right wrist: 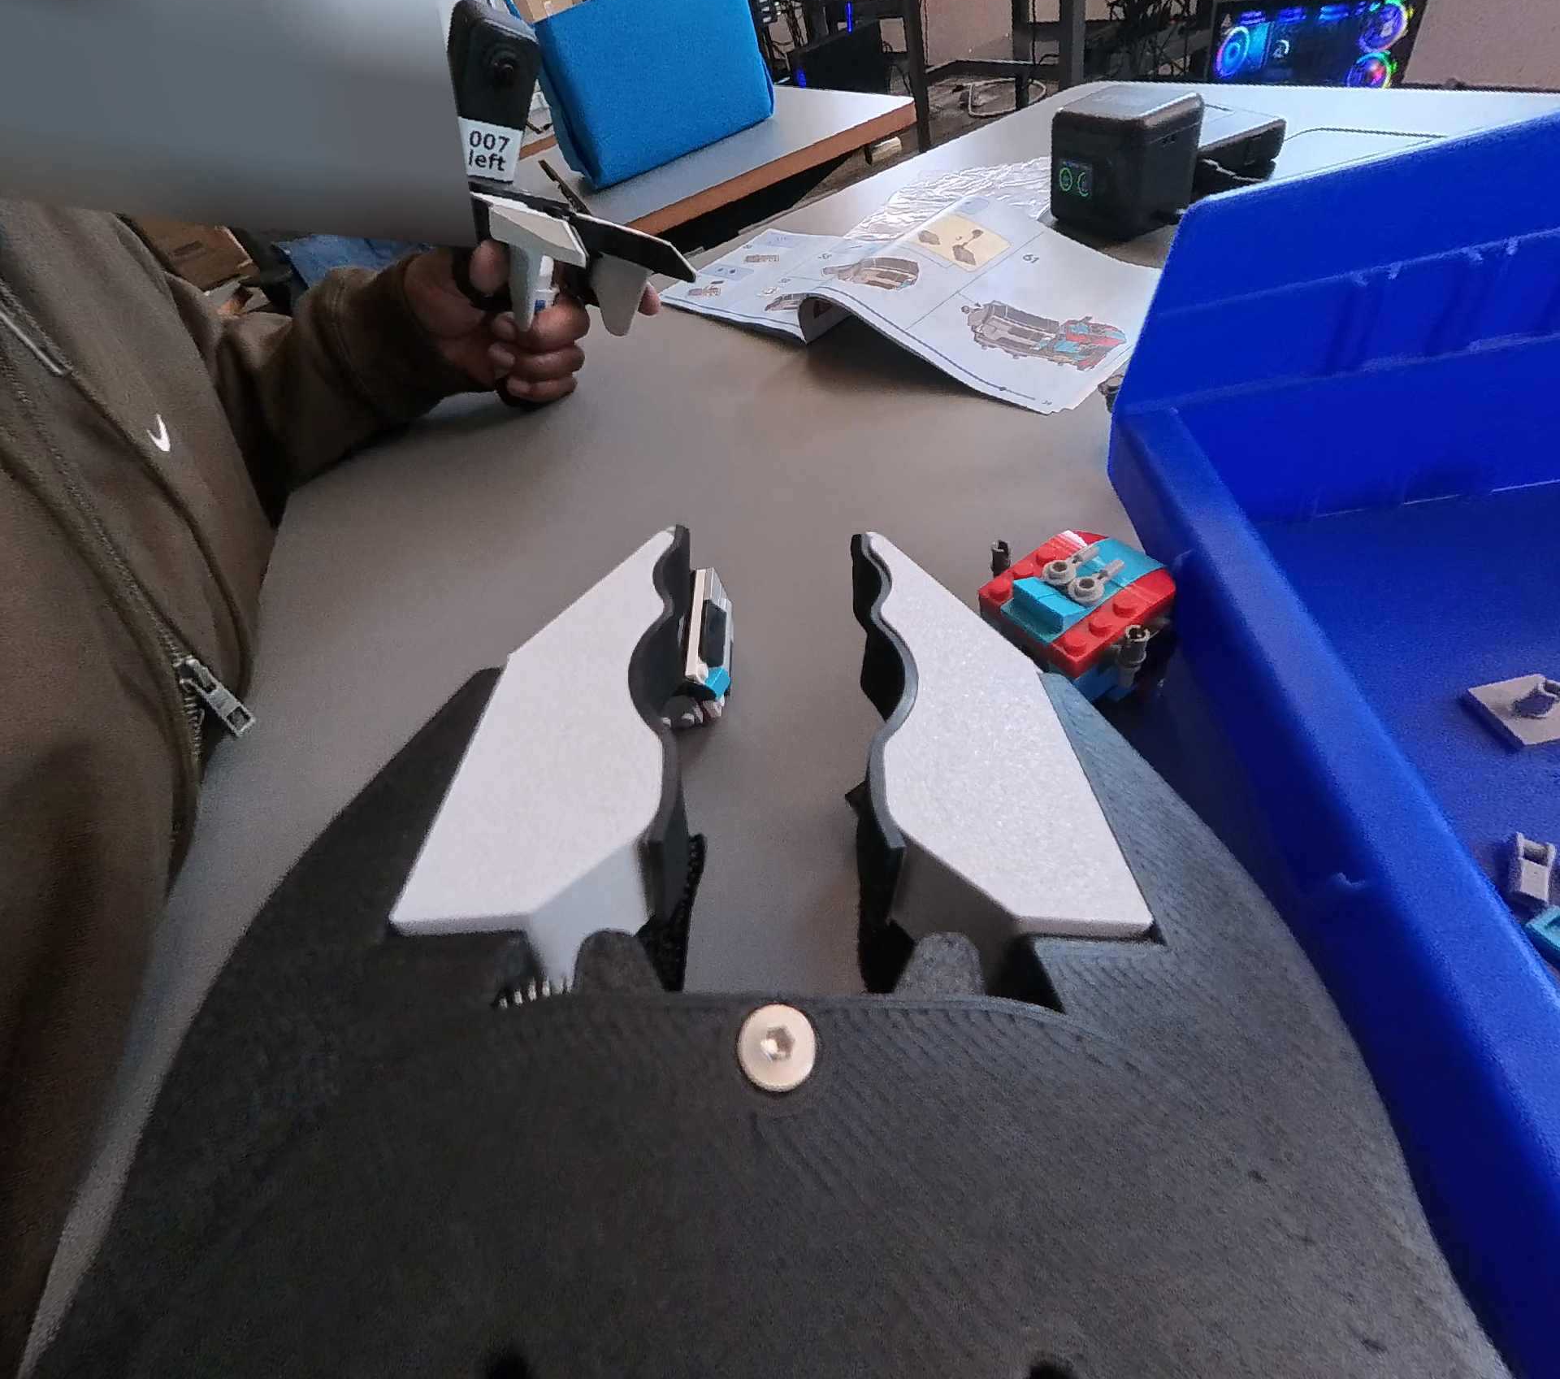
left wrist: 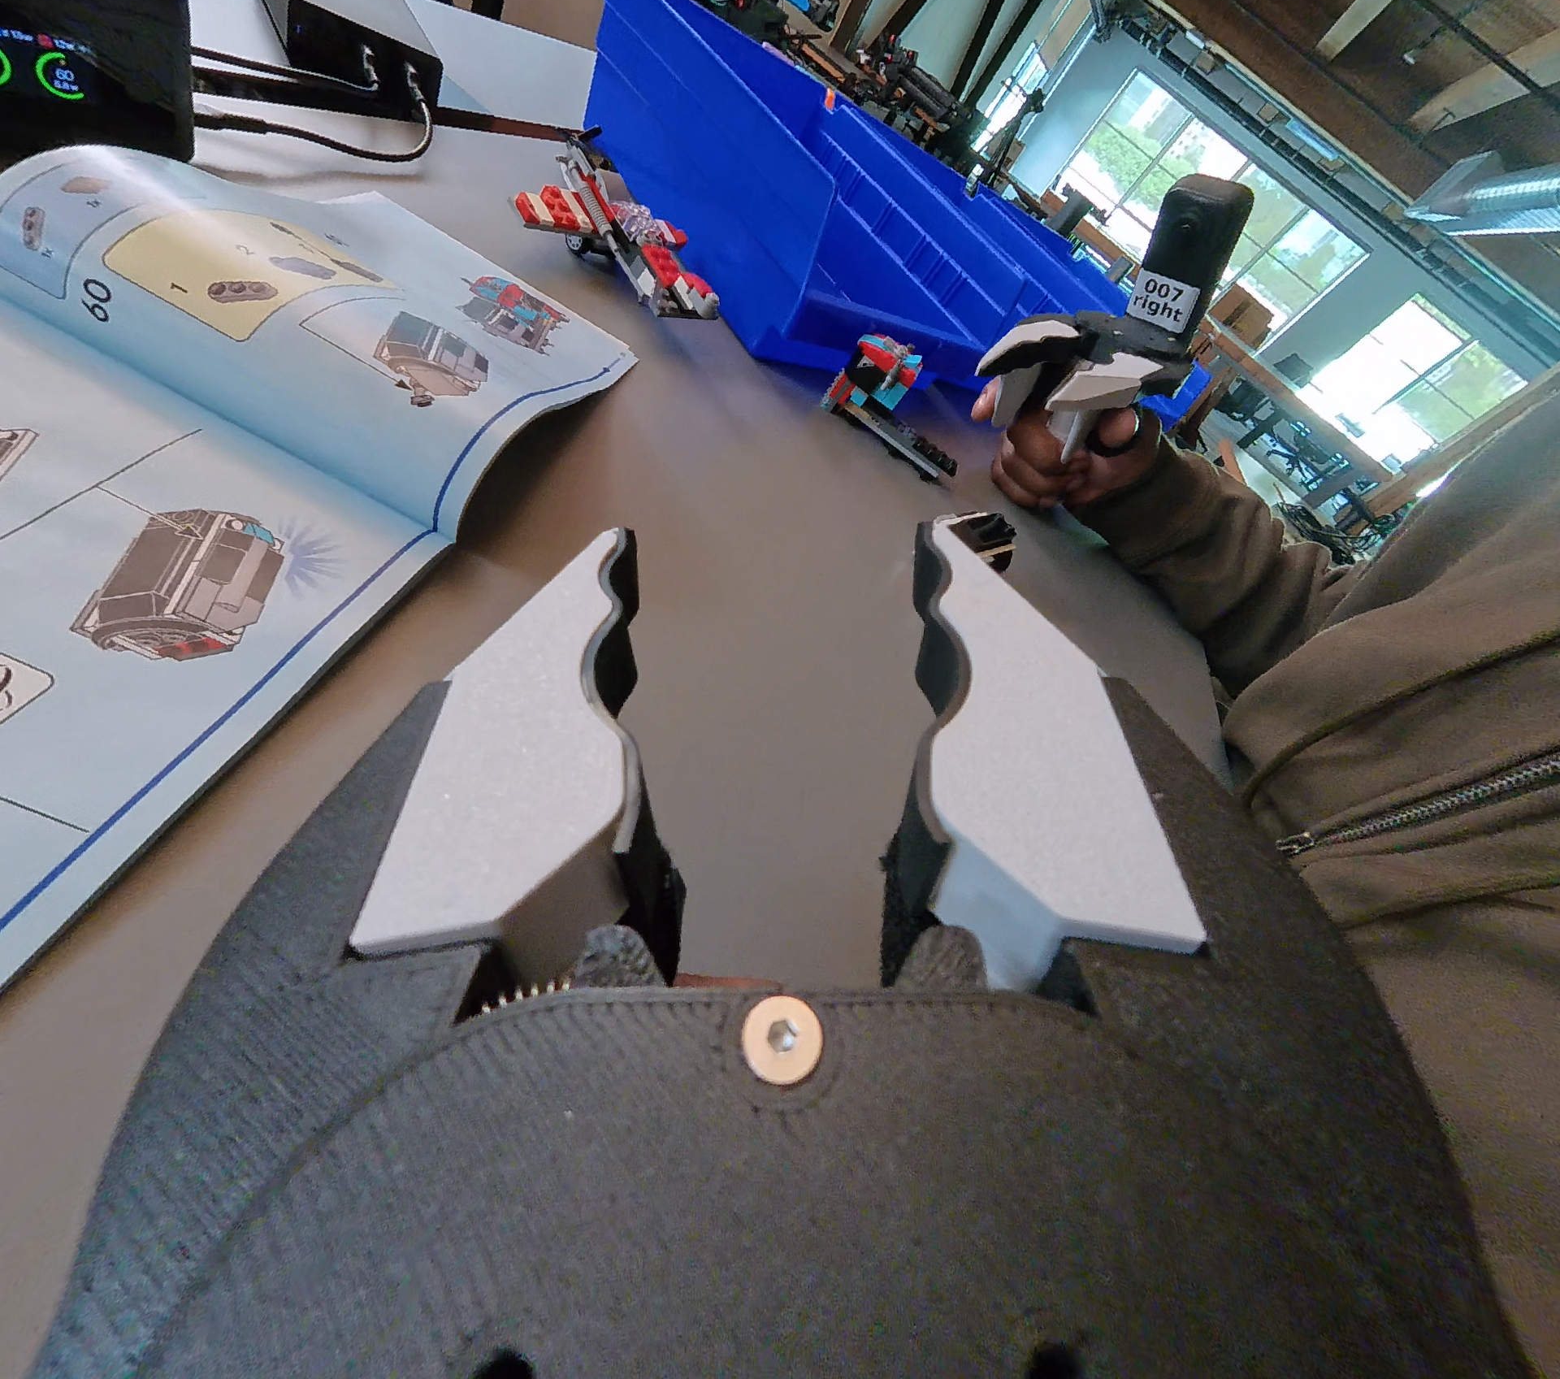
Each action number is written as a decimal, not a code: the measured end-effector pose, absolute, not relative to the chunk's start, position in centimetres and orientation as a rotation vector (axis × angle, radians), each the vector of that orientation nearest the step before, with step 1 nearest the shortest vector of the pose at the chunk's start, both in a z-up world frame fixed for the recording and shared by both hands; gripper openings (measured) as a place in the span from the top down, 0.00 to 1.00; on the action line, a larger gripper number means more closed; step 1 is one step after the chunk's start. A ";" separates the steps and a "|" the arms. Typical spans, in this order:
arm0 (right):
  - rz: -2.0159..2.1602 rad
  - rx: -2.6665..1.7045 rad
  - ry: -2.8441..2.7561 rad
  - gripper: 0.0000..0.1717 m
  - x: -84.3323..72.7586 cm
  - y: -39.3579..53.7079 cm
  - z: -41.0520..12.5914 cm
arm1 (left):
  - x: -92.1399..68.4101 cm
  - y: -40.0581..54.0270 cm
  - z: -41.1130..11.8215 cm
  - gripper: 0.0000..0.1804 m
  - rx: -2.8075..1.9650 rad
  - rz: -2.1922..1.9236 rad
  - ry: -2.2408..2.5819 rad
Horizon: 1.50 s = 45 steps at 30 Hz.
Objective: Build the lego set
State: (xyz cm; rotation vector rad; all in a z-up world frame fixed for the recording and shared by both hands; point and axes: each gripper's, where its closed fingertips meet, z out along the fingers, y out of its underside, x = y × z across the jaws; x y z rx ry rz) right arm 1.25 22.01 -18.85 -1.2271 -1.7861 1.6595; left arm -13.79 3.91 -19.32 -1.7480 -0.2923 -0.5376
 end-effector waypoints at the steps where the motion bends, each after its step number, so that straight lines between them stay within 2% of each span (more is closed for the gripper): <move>1: 1.655 -1.226 -1.791 0.77 1.2 21.9 -18.9 | -13.8 3.9 -19.4 0.63 -1.752 -0.535 -0.292; 27: 1.595 -1.184 -1.869 0.77 1.4 21.0 -19.5 | -12.2 4.2 -19.9 0.64 -1.815 -0.546 -0.198; 38: 1.829 -1.275 -1.626 0.77 1.4 23.3 -17.4 | -9.6 3.8 -19.4 0.64 -1.802 -0.744 -0.045; 45: 1.742 -1.268 -1.616 0.77 1.3 23.3 -17.5 | -9.5 3.7 -19.2 0.64 -1.787 -0.749 -0.038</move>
